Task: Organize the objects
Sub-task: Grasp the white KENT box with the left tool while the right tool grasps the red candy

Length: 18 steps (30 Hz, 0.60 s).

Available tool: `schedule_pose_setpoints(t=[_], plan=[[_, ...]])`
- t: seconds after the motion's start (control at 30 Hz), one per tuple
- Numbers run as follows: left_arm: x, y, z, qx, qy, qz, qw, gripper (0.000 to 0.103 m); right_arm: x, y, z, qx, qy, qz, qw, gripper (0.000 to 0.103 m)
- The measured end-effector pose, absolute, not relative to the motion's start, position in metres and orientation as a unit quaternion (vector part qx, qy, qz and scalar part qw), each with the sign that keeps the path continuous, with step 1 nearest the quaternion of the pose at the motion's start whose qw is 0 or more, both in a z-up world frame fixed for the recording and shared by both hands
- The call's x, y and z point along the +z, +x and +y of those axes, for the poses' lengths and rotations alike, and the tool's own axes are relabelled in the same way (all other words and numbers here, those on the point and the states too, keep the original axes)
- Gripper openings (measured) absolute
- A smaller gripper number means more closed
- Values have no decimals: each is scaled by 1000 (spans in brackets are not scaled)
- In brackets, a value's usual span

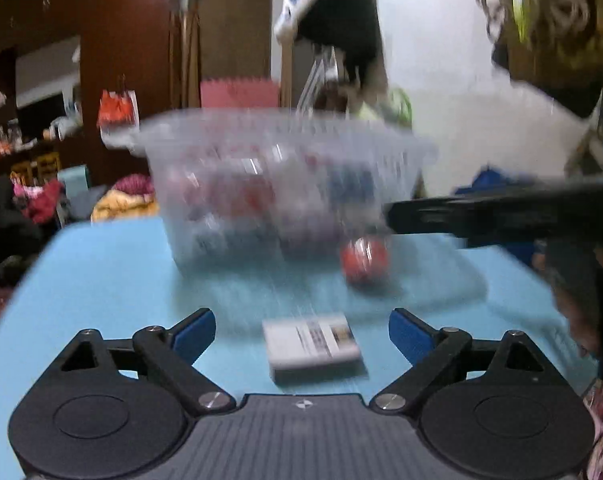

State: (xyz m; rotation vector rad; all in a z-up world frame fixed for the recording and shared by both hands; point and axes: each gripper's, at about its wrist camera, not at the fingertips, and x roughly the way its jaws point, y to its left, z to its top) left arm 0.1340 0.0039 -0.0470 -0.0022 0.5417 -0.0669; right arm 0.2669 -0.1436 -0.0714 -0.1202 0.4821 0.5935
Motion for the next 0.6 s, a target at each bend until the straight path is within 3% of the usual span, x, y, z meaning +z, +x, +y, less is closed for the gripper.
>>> schedule_pose_setpoints(t=[0.17, 0.23, 0.4, 0.5, 0.6], plan=[[-65, 146, -3, -21, 4, 292, 956, 93, -98, 289, -125, 274, -59, 278, 919, 103], [-66, 147, -3, -14, -2, 294, 956, 87, -102, 293, -123, 274, -47, 291, 915, 101], [-68, 149, -6, 4, 12, 285, 958, 64, -112, 290, -127, 272, -54, 300, 913, 80], [-68, 149, -5, 2, 9, 282, 959, 64, -120, 289, -128, 271, -62, 302, 912, 56], [-68, 151, 2, -9, -13, 277, 961, 64, -120, 287, -132, 277, -53, 300, 911, 48]])
